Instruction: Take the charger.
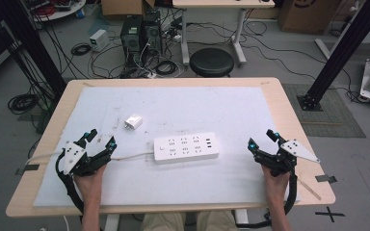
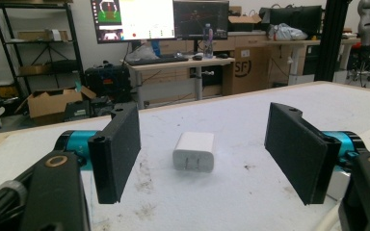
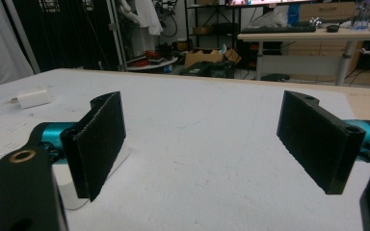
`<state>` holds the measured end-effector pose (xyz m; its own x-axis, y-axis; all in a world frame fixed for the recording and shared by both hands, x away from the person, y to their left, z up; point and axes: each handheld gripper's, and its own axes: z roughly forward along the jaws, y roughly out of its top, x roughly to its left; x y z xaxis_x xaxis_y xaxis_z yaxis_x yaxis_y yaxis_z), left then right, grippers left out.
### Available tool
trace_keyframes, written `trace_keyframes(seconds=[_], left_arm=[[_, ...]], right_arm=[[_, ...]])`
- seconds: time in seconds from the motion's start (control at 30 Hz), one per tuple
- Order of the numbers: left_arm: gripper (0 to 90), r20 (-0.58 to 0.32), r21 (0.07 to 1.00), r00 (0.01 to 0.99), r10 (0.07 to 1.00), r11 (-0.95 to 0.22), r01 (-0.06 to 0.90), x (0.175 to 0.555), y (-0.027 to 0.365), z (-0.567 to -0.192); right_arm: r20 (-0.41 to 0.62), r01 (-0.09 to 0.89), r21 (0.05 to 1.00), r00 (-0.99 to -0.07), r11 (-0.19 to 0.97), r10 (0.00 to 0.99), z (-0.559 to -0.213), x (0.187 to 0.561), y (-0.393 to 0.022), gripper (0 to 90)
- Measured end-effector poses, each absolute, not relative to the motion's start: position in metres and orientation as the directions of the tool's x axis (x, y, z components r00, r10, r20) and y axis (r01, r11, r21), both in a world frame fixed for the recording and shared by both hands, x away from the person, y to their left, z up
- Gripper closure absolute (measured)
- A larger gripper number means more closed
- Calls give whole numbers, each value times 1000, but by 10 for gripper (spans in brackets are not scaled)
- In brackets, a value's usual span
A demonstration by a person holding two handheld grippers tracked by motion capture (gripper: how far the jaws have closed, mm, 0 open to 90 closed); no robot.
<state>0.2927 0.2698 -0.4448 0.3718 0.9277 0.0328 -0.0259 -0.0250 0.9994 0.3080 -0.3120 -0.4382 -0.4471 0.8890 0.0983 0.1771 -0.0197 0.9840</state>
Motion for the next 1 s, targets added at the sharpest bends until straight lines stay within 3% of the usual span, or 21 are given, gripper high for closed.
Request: trace_keyframes(seconds=[0.6,1.0], left_arm=[[286,29,999,380,925,-34,6,295,268,-444],[300,-44,991,392,919,-11,136,307,264,-436]], right_arm=[[70,199,980,-454,25,888,-438,311,-307,178],[73,189,982,-458,17,886,-438,308,-308,178]])
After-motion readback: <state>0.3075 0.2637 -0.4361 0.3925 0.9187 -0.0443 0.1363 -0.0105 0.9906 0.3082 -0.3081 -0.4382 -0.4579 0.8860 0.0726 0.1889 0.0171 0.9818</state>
